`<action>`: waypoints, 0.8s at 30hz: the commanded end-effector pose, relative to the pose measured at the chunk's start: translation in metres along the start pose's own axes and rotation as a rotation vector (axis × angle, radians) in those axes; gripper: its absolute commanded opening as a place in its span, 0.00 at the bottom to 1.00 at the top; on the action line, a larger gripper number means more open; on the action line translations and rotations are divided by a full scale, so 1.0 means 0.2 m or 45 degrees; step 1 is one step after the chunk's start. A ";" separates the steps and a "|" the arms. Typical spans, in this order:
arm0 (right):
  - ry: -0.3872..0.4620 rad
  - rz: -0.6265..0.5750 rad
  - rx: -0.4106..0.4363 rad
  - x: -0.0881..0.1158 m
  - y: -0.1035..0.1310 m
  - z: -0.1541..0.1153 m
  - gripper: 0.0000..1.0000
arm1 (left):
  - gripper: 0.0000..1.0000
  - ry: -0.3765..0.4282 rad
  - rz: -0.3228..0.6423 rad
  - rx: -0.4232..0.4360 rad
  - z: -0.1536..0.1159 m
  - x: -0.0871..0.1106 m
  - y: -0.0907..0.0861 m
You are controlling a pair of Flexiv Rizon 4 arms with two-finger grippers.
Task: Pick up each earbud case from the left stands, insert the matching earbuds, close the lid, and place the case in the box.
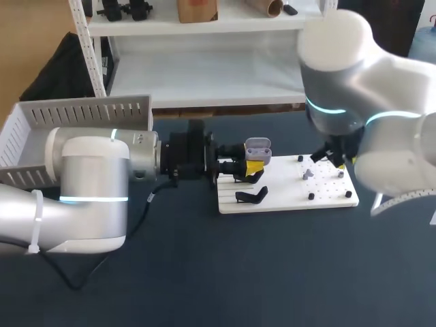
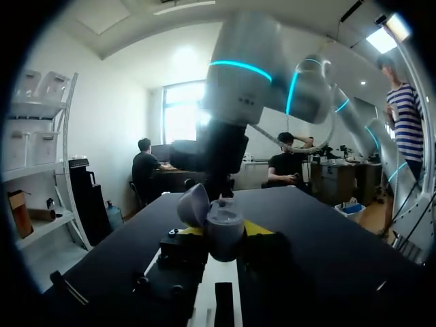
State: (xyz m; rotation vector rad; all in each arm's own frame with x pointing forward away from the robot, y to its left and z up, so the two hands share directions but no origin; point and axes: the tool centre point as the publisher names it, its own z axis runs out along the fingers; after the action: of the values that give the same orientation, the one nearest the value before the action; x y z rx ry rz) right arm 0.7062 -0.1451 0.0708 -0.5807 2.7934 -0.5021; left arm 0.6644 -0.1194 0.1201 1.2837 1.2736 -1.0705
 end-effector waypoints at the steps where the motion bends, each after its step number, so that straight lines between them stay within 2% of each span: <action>1: 0.001 0.007 -0.012 0.07 -0.01 -0.18 0.00 | 0.00 -0.004 0.002 -0.004 0.00 0.00 0.00; 9: 0.025 -0.011 -0.054 0.15 0.05 -0.44 0.00 | 0.00 -0.004 0.002 -0.004 0.00 0.00 0.00; 14: 0.024 -0.026 -0.036 0.20 0.10 -0.55 0.00 | 0.00 -0.004 0.002 -0.004 0.00 0.00 0.00; 18: -0.005 -0.043 -0.020 0.24 0.13 -0.62 0.00 | 0.00 -0.004 0.002 -0.004 0.00 0.00 0.00; 24: -0.005 -0.043 -0.020 0.24 0.13 -0.62 0.00 | 0.00 -0.004 0.002 -0.004 0.00 0.00 0.00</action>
State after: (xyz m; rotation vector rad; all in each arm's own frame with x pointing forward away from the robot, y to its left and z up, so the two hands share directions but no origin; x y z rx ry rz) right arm 0.6214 -0.1044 0.1670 -0.6347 2.8020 -0.4916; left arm 0.6644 -0.1194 0.1201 1.2838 1.2738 -1.0704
